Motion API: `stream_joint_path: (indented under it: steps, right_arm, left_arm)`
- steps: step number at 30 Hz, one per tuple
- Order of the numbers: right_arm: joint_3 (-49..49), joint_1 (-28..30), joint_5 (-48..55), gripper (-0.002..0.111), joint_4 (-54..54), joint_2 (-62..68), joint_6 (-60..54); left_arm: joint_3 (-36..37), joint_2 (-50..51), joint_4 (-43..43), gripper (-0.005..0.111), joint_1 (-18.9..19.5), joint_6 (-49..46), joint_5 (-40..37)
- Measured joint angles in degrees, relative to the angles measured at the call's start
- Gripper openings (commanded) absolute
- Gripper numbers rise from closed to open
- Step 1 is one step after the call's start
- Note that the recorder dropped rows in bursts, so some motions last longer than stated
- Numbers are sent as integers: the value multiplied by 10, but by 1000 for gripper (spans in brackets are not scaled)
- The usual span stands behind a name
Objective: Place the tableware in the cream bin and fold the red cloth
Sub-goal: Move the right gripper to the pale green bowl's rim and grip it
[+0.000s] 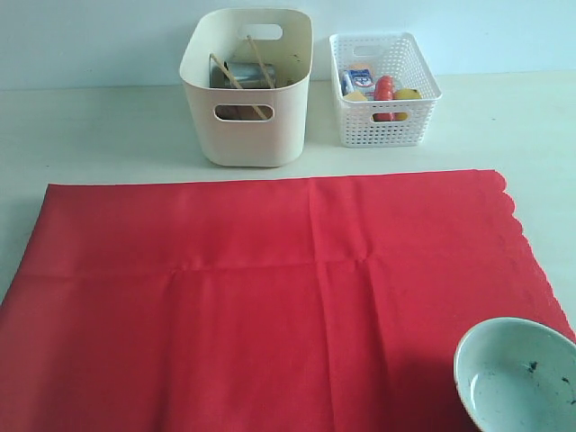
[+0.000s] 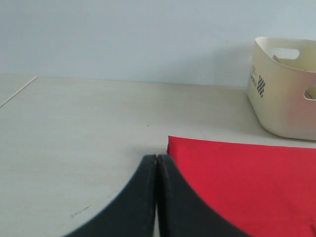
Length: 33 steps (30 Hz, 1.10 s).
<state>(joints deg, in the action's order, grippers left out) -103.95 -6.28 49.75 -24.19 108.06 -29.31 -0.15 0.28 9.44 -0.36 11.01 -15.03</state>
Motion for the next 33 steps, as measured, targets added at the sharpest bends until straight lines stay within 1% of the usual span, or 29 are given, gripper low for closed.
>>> stream_joint_path:
  steps: [2, 4, 11, 20, 22, 24, 25, 26, 27, 28, 29, 31, 33]
  right_arm:
    - [1, 20, 32, 4, 5, -32, 24]
    - [17, 24, 33, 0, 6, -63, 32]
    - [132, 25, 30, 0, 9, -165, 35]
    - [320, 25, 36, 1, 28, -280, 45]
    - [364, 25, 38, 4, 43, -310, 65]
    - [409, 25, 40, 11, 67, -338, 91]
    - [427, 25, 40, 21, 77, -349, 102]
    - [470, 25, 41, 25, 102, -375, 125]
    - [490, 25, 41, 37, 109, -385, 133]
    - [526, 25, 42, 41, 117, -406, 149]
    - [540, 25, 44, 47, 117, -415, 152]
    - [575, 25, 48, 55, 119, -429, 156]
    - [626, 25, 50, 57, 119, -441, 157]
  left_arm:
    - [0, 0, 0, 2, 0, 0, 0]
    - [0, 0, 0, 2, 0, 0, 0]
    - [0, 0, 0, 2, 0, 0, 0]
    - [0, 0, 0, 2, 0, 0, 0]
    - [0, 0, 0, 2, 0, 0, 0]
    - [0, 0, 0, 2, 0, 0, 0]
    - [0, 0, 0, 2, 0, 0, 0]
    - [0, 0, 0, 2, 0, 0, 0]
    - [0, 0, 0, 2, 0, 0, 0]
    - [0, 0, 0, 2, 0, 0, 0]
    - [0, 0, 0, 2, 0, 0, 0]
    - [0, 0, 0, 2, 0, 0, 0]
    - [0, 0, 0, 2, 0, 0, 0]
